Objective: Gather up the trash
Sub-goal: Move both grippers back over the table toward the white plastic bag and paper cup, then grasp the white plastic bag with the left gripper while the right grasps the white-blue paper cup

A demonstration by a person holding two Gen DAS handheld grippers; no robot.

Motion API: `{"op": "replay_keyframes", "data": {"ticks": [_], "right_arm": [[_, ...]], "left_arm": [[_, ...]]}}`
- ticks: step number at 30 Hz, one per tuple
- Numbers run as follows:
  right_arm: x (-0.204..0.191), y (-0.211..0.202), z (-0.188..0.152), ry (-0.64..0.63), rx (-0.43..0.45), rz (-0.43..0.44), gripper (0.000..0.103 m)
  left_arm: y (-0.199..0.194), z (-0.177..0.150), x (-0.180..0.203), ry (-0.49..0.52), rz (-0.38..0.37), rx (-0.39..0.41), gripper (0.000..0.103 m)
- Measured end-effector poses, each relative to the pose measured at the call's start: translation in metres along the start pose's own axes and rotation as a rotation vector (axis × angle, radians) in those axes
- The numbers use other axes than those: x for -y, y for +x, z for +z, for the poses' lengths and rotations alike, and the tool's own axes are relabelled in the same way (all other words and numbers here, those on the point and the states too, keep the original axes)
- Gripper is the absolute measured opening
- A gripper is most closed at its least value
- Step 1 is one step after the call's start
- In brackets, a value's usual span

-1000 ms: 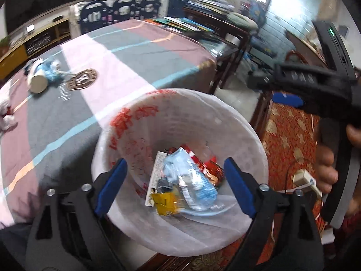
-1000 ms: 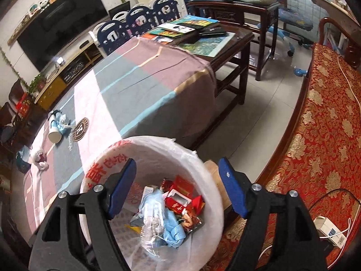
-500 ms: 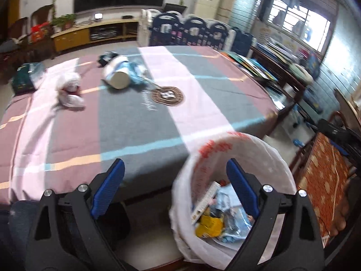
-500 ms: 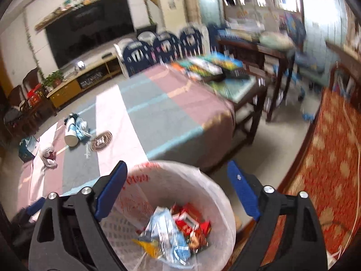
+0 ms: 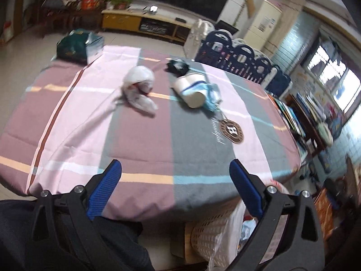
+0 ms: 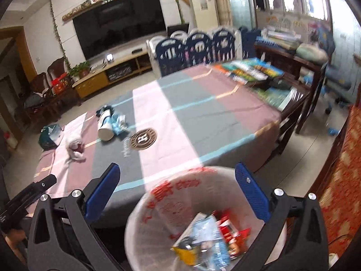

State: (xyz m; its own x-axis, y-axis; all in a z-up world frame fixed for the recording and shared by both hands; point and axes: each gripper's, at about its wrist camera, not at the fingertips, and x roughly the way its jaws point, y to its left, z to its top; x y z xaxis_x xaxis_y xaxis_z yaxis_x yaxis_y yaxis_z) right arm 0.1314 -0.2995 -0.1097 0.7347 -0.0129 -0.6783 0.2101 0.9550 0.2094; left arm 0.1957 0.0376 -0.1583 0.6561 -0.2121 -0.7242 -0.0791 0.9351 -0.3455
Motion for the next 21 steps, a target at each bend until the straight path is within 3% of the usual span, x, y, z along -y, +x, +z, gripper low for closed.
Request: {"op": "replay_keyframes", "data": {"ticks": [3,7,12,15,16,17,18,19,21], "right_arm": [[-0.014,0.026,0.005,-0.009,-0.086,0.028,0.100],[-0.031,0.046,0.006,-0.040,-0.112,0.035,0.100],[-0.045,0.071,0.015,-0.095,-0.140,0.035,0.100],[-0.056,0.095,0.026,-0.118,-0.162,0.039,0.100],[-0.058,0.103,0.029,-0.121,-0.168,0.044,0.100],[-0.064,0.112,0.033,-0.129,-0.173,0.051,0.100],[-0.073,0.125,0.038,-0.147,-0.177,0.062,0.100],[-0.081,0.135,0.043,-0.165,-0.179,0.074,0.100],[-0.102,0.160,0.052,-0.203,-0.173,0.106,0.099]], "left_arm": [[0.016,0.022,-0.025,-0.073,0.016,-0.005,0.096],[0.050,0.062,-0.041,-0.091,0.062,-0.007,0.096],[0.106,0.116,-0.044,-0.029,0.187,-0.048,0.096],[0.141,0.136,-0.043,0.030,0.195,-0.068,0.094],[0.149,0.139,-0.041,0.049,0.188,-0.071,0.090],[0.161,0.141,-0.038,0.077,0.175,-0.087,0.072],[0.173,0.142,-0.037,0.098,0.170,-0.123,0.047],[0.181,0.141,-0.036,0.110,0.172,-0.150,0.038],[0.183,0.139,-0.037,0.117,0.165,-0.134,0.030]]}}
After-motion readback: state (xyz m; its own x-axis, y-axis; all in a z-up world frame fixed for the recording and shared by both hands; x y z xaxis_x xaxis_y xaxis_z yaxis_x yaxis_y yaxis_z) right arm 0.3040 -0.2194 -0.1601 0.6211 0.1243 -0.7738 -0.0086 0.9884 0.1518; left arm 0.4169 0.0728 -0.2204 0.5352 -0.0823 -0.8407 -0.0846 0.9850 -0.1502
